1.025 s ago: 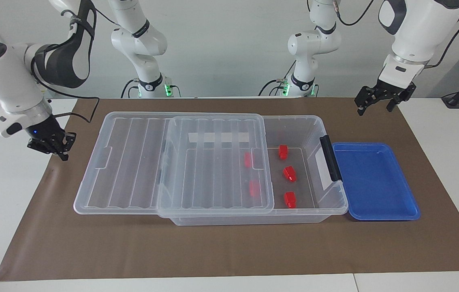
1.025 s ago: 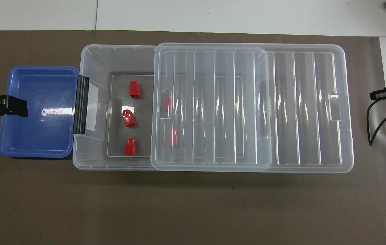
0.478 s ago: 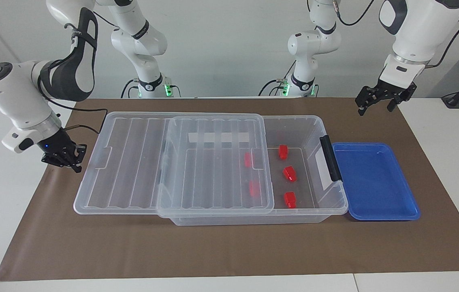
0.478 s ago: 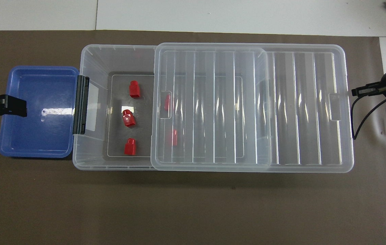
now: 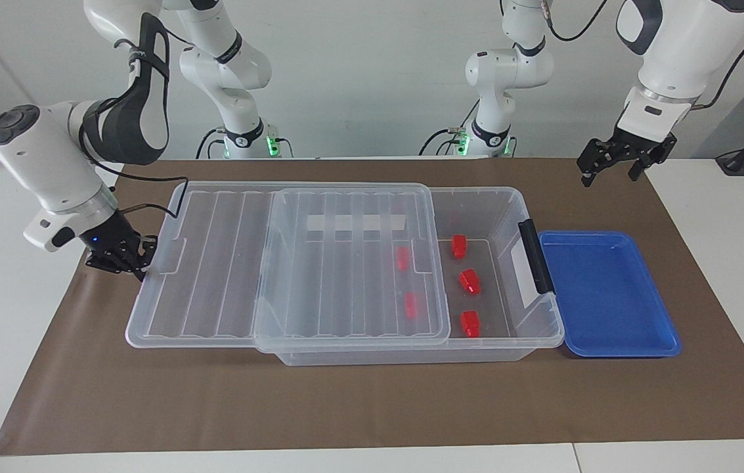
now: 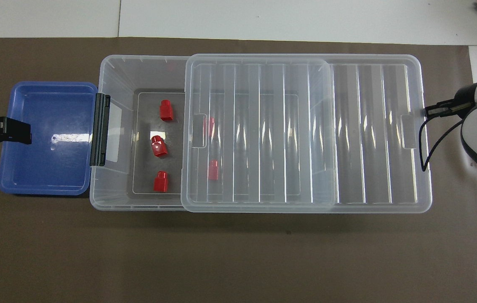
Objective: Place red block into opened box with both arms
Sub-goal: 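Reach the right gripper back to the clear lid's edge, then slide the clear lid with the right gripper to cover the box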
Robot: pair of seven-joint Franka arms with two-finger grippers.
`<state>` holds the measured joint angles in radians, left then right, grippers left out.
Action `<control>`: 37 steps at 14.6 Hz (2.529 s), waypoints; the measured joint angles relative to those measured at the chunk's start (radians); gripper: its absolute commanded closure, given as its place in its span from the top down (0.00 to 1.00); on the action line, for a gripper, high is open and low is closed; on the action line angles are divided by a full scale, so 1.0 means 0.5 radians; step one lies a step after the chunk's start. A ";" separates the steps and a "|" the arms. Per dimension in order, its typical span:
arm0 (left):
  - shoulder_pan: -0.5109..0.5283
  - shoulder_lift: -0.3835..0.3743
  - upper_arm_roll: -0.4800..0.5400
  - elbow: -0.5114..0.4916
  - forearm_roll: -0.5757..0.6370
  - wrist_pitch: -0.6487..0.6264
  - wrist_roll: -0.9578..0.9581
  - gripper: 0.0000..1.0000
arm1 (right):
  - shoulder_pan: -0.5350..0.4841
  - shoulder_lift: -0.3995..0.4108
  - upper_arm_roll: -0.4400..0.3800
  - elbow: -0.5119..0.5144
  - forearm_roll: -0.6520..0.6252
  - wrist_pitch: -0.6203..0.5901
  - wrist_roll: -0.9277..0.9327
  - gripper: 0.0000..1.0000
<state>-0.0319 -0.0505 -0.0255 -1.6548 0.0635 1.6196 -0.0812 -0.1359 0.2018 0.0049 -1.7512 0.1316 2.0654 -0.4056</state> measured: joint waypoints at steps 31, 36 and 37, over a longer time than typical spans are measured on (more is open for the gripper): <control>-0.005 -0.005 0.002 0.003 0.000 0.082 0.006 1.00 | 0.539 0.007 0.002 -0.005 0.052 0.039 0.597 0.00; -0.006 -0.005 0.002 0.003 0.000 0.082 0.006 1.00 | 0.543 0.007 0.002 -0.008 0.056 0.038 0.597 0.00; -0.006 -0.005 0.002 0.003 0.000 0.082 0.006 1.00 | 0.543 0.007 0.002 -0.008 0.057 0.038 0.597 0.00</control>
<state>-0.0347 -0.0531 -0.0245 -1.6535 0.0635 1.6606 -0.0782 0.1357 0.2052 0.0057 -1.7554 0.1601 2.0846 -0.1070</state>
